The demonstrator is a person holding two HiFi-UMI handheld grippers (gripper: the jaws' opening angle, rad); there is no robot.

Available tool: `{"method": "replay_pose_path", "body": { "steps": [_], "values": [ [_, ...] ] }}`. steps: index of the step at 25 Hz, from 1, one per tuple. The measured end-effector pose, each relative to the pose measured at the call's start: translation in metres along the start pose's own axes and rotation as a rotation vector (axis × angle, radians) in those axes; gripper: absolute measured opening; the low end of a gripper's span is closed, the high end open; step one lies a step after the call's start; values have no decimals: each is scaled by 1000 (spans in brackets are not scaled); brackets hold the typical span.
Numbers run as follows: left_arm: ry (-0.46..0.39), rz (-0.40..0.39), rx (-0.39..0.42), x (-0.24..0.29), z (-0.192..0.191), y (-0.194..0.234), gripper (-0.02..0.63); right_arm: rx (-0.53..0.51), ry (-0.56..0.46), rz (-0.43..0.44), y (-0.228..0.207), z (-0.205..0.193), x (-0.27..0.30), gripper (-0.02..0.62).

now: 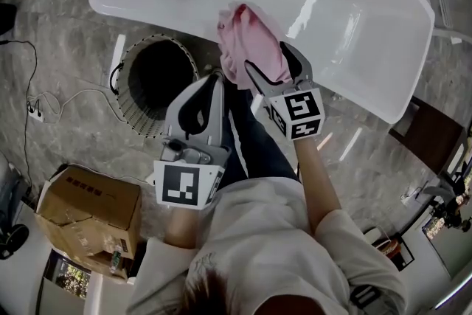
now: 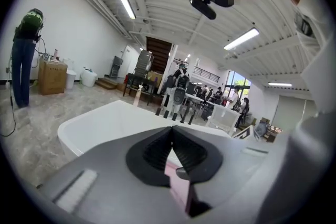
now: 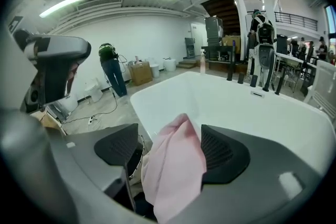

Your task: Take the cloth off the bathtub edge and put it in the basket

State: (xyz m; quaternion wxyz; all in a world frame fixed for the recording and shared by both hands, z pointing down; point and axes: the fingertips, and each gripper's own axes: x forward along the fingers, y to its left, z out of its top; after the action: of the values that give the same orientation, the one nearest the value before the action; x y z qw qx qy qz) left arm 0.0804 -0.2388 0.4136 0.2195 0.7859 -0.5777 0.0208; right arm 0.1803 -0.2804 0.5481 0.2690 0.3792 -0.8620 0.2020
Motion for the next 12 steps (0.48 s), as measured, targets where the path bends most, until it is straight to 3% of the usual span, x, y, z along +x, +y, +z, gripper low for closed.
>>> {"method": "replay_pose_path", "body": {
  "steps": [5,12],
  "values": [
    [0,25,35,0,-20,14,48,2,76,-12,1,-39,36,436],
    [-6,24,35,-3,-22,16,48,41,214,-112,-10,-97,80,488]
  ]
}}
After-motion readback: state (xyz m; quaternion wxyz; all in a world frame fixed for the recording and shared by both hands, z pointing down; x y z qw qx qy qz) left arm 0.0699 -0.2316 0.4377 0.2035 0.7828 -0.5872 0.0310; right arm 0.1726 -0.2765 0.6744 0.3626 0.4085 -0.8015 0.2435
